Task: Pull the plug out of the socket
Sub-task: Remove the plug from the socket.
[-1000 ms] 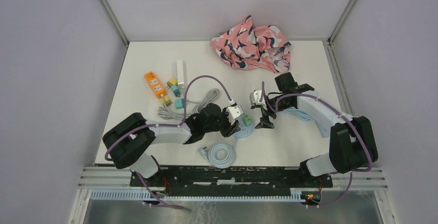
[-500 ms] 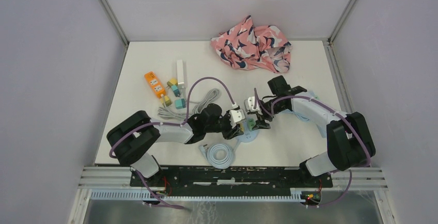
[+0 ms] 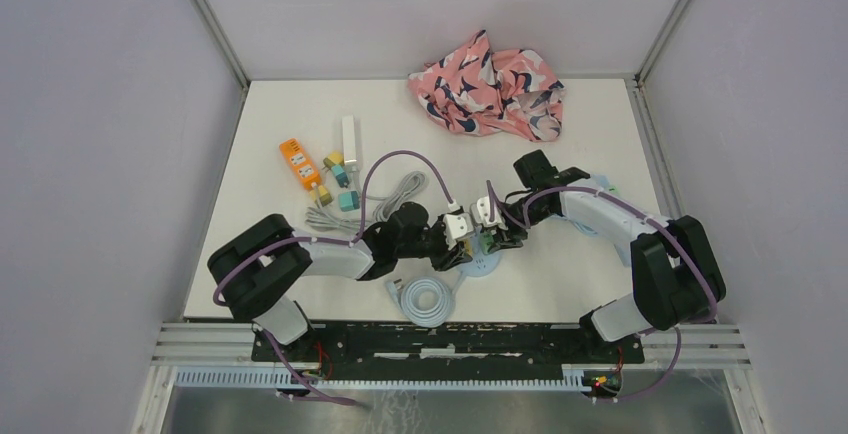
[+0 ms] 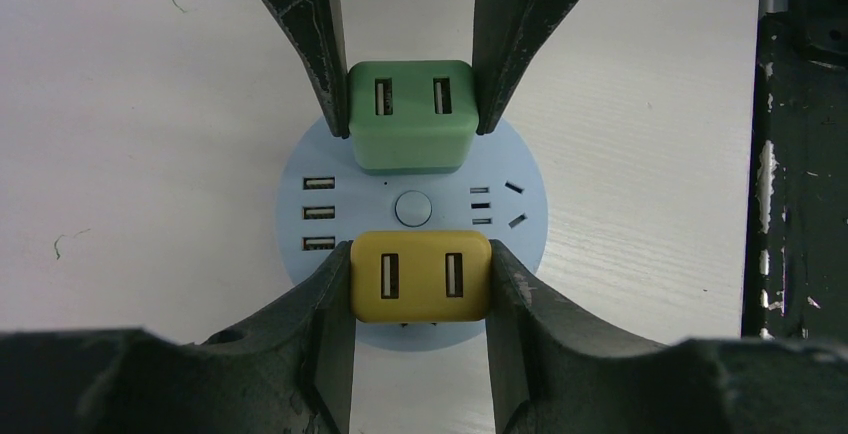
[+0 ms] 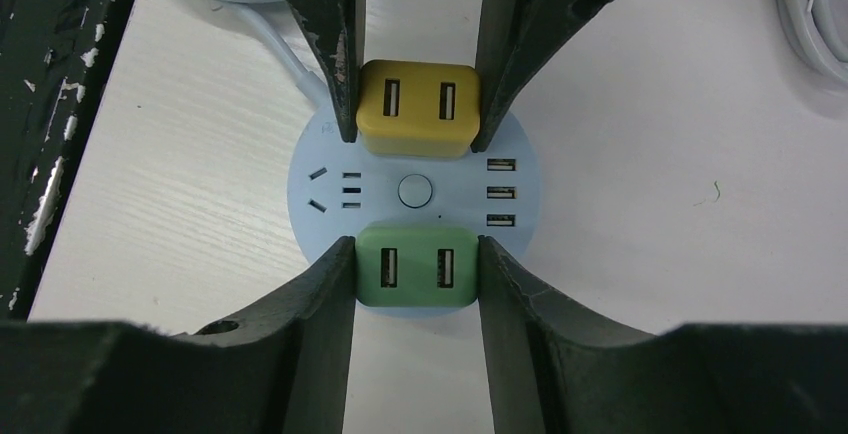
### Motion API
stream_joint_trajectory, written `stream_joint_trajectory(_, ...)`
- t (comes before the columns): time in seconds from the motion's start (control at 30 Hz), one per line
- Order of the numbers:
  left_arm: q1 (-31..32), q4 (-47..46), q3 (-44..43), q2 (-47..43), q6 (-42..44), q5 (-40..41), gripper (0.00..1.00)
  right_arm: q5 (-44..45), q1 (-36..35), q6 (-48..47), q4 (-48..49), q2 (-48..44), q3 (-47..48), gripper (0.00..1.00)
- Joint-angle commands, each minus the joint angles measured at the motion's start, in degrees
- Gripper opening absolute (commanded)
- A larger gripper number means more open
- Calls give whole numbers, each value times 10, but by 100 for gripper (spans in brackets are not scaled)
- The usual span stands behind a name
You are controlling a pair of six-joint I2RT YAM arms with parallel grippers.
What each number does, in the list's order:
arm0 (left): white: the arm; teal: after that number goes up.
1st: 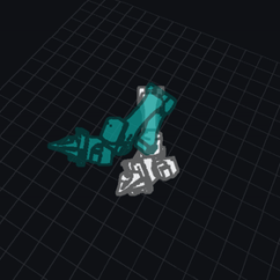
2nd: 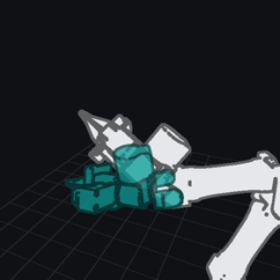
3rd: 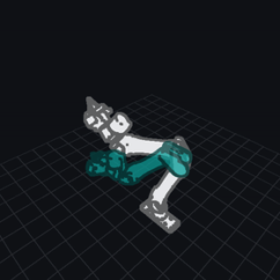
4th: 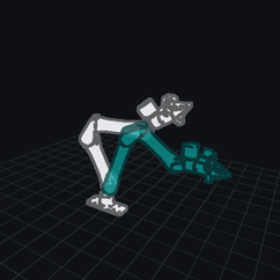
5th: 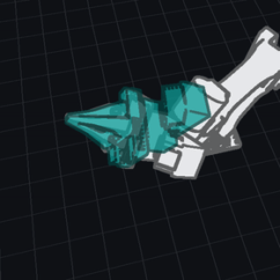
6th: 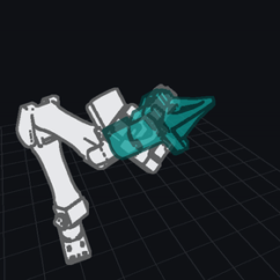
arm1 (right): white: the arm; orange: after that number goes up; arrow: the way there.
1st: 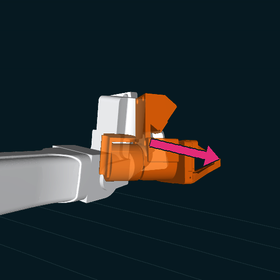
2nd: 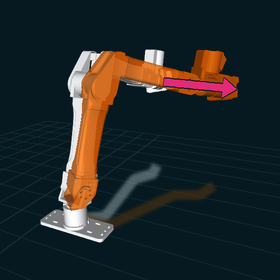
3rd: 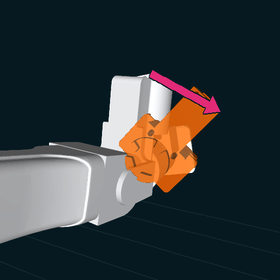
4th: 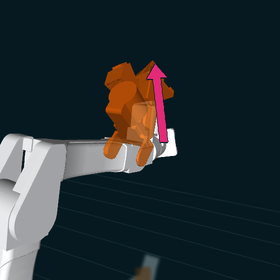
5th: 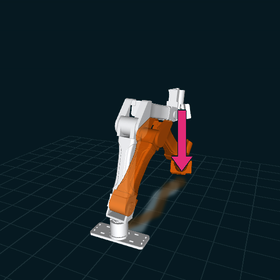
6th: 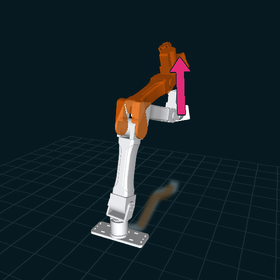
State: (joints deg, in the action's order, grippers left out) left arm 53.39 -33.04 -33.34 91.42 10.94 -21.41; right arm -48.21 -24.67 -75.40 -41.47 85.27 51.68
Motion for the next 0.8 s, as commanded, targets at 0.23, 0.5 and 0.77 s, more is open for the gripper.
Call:
stream_joint_trajectory(0.23,3,-36,12,6,12,15,3,4,-8,-78,-78,-9,23,16)
stream_joint_trajectory(0.5,2,-39,8,19,12,14,3,-53,-9,-36,-81,-4,35,6)
stream_joint_trajectory(0.77,1,-38,13,20,14,19,3,-13,34,-33,-81,-11,42,4)
